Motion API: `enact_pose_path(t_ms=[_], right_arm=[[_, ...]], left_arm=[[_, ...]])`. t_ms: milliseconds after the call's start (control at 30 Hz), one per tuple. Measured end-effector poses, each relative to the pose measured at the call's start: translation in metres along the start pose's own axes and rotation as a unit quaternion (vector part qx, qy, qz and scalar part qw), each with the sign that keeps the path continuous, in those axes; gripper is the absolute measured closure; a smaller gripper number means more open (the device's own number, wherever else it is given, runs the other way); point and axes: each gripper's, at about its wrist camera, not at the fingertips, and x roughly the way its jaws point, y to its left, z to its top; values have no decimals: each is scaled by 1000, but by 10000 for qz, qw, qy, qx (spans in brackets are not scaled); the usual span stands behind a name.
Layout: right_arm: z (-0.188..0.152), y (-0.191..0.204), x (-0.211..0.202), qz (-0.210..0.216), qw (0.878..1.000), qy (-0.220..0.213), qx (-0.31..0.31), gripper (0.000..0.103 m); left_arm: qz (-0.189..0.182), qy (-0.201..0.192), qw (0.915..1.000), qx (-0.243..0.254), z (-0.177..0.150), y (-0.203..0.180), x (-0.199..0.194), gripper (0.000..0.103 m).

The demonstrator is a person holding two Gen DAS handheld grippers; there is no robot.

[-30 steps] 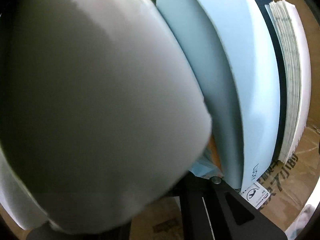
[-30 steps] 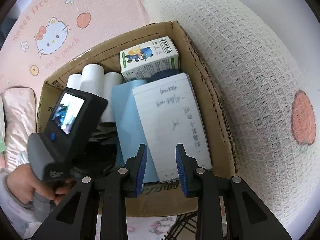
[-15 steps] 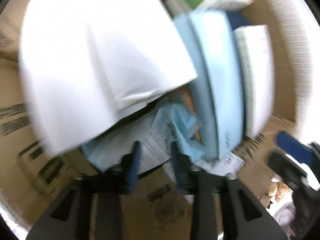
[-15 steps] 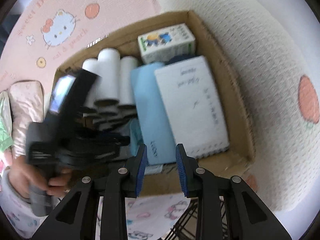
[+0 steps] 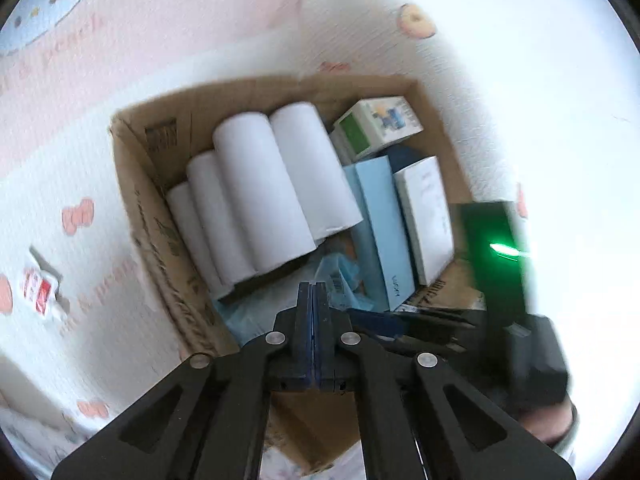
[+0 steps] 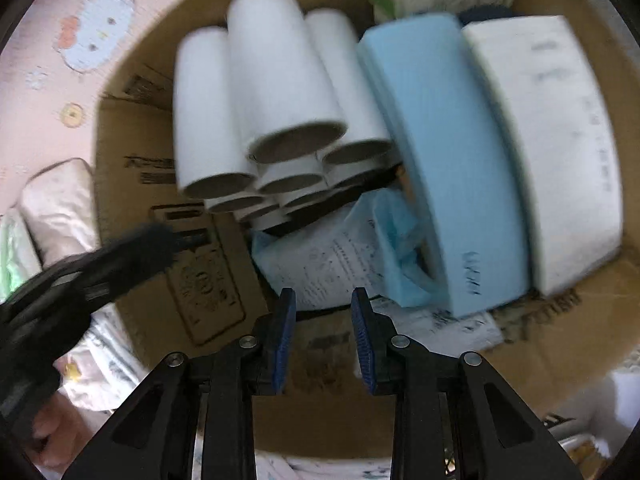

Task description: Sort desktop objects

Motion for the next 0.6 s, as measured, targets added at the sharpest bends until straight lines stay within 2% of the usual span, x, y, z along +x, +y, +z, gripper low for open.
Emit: enact_pose_path(t_ms=[33, 100, 167, 200, 233, 333, 533, 600], right_arm=[[2, 1, 7, -34, 9999, 75, 124, 77], [5, -1, 17, -97, 9986, 116, 512, 77], [5, -7, 24, -7, 9935, 127, 1128, 77], [4, -7, 27, 7, 9910, 96, 1336, 77], [4, -6, 30, -30, 9889, 44, 1485, 77], [5, -4, 41, -81, 9817, 48, 1900, 77], [12, -11, 67, -260, 9673, 212, 2514, 77], [15, -11, 73, -297, 9669, 220, 2524, 77]], left_arm=[[-49, -90, 9999, 115, -17, -14, -2, 103], [-110, -215, 9995, 182, -19, -11, -5, 103], [-295, -272, 9990, 188, -29, -25, 13, 103], [-374, -299, 9987, 146, -49, -26, -11, 103], [-485, -331, 9982, 102, -68, -29, -11, 103], [-681, -411, 9968, 64, -74, -32, -4, 103], [-799, -386, 9959, -179, -71, -8, -3, 103], [-765, -372, 9962, -203, -70, -3, -4, 103]])
